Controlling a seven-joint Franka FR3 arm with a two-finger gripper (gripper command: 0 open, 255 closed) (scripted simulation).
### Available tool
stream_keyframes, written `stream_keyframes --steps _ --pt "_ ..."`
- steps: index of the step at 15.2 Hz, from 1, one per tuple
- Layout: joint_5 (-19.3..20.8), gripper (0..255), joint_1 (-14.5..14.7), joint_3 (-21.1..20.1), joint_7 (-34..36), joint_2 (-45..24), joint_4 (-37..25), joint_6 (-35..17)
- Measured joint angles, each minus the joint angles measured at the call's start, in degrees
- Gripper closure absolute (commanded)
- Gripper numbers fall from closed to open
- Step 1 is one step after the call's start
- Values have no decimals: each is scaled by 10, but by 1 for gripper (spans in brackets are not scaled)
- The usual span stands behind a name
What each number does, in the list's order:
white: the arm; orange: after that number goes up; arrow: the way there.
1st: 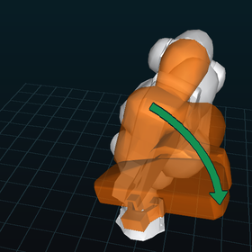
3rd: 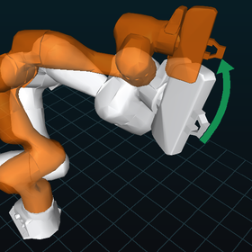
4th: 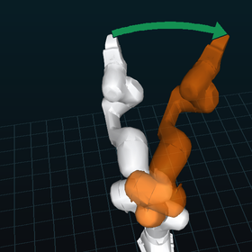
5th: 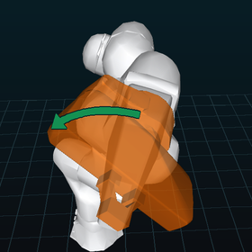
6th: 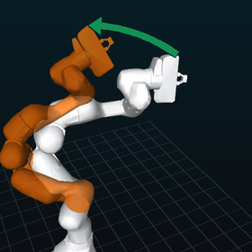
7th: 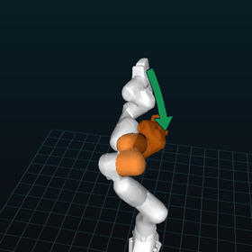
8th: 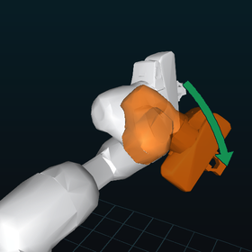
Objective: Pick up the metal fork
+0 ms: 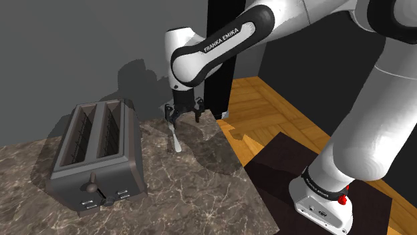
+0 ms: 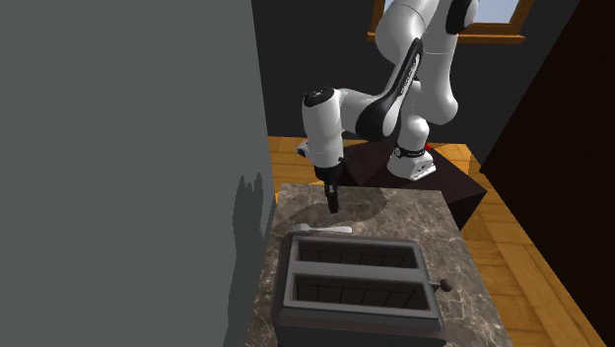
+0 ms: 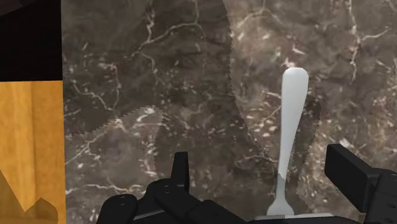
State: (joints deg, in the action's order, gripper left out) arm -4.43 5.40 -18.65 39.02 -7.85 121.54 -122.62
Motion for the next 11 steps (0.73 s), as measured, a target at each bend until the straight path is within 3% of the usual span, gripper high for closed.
stream_keyframes --steps 4,11 --pt "31 0 22 3 57 -93 -78 -19" --pt "45 0 30 9 71 -141 -82 -63"
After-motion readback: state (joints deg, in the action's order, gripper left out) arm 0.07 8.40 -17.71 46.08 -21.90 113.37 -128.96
